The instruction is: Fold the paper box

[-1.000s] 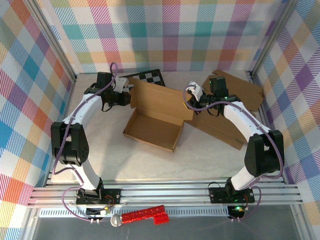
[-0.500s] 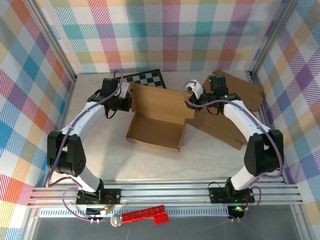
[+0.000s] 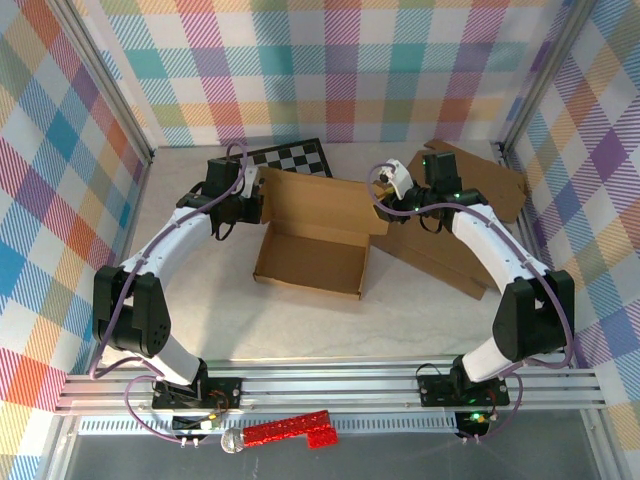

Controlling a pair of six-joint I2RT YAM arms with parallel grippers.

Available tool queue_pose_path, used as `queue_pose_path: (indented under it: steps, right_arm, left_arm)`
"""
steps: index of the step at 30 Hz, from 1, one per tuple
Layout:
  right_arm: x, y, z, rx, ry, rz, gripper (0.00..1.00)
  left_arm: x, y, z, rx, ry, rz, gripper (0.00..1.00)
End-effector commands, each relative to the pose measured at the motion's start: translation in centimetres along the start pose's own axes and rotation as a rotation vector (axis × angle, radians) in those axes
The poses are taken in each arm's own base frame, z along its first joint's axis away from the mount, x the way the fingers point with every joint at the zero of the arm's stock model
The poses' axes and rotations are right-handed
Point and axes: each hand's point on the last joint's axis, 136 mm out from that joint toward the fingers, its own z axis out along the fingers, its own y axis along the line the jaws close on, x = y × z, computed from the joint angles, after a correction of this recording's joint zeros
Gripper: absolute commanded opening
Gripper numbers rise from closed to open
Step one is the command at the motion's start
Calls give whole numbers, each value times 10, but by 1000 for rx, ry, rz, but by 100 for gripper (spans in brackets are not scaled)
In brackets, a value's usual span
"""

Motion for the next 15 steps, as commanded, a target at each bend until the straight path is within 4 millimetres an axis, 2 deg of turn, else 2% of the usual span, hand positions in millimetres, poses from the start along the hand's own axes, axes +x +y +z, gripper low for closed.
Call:
queue_pose_path:
  steps: [1,7,15]
  right_arm:
    - [18,0,8,1,52,40,37]
    - [29,3,15,-14,62,72,34]
    - [23,-11,25,11,65,72,26]
  left_arm:
    - [-4,-3,-5,2,-8,-6,0]
    - [-3,-6,-6,10,-7,-2,0]
    - [-5,-7,-8,13,-13,-1,0]
